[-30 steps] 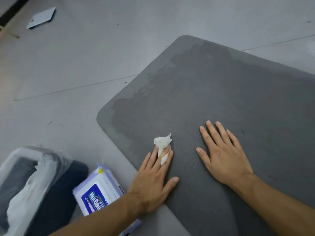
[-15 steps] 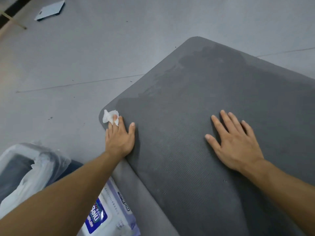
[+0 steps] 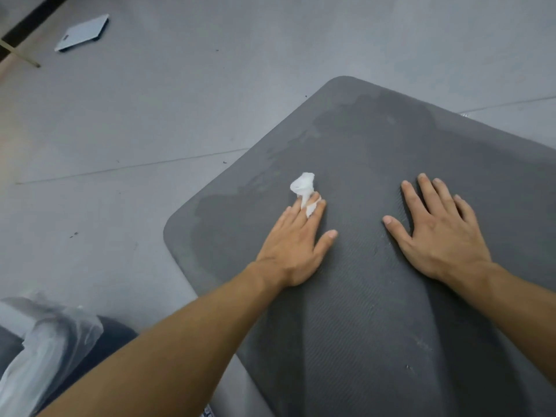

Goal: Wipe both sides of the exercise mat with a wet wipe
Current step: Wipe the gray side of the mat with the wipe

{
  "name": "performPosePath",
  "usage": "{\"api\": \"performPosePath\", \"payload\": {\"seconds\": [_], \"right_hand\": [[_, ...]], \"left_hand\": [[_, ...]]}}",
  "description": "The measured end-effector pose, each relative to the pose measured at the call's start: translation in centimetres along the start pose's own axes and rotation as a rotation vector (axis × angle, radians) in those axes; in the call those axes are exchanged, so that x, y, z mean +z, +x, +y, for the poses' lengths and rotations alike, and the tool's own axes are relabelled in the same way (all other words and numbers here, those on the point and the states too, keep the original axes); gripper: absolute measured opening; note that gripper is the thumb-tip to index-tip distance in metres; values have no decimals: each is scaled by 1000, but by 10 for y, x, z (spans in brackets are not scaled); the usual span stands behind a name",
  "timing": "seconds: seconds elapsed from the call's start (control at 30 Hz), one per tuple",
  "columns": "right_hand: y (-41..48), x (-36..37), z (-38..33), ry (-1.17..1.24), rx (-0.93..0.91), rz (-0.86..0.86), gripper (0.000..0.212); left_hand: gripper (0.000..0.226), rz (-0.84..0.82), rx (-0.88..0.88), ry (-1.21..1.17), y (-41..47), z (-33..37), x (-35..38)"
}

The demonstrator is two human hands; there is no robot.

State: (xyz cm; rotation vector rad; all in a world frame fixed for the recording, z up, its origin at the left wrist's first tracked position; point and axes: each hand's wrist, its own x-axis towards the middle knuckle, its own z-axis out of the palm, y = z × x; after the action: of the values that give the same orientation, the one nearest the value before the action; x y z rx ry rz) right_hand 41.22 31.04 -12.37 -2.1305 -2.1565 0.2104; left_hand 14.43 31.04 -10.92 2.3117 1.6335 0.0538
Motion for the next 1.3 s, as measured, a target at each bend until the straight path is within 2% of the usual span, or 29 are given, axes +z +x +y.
{"api": "performPosePath", "payload": {"seconds": [0.13,0.23,0.3,0.37,0.47,0.6,0.7,0.8,0.87,1.0,1.1,1.2,1.3], "right_hand": [[0,2,1,-24,-6,8,85],[0,2,0,-37,-2,14,84],[0,2,0,-42,-2,13,83],[0,1,-1,-42,1,10,83],[0,-1,-3,-43,8,6,82],[0,-1,-4,-37,16,-3,81],[0,-3,-3,-41,19,-17,81],[1,-3,-2,-31,25,-23,81],[2,-3,-1,-25,25,-27,81],[5,-3,0,-12,28,-27,80],[3,-2,1,-19,33,-30,80],[2,-3,1,-20,36,-27,80],[3,-4,1,-20,35,-25,80]], "left_hand": [[76,90,-170,-2,9,-38,-2],[78,187,-414,17,8,-85,-12],[74,192,-594,-7,9,-106,-18],[73,187,-639,-16,14,-112,-20],[74,191,-510,9,30,-99,-18],[78,112,-272,12,69,-65,-15],[88,14,-22,59,101,-34,-16],[87,-42,174,127,130,-10,-15],[87,-49,171,119,147,-7,-17],[88,113,-140,41,169,-59,-28],[77,144,-311,37,169,-93,-34],[75,123,-283,41,167,-88,-29],[81,86,-151,65,164,-66,-23]]}}
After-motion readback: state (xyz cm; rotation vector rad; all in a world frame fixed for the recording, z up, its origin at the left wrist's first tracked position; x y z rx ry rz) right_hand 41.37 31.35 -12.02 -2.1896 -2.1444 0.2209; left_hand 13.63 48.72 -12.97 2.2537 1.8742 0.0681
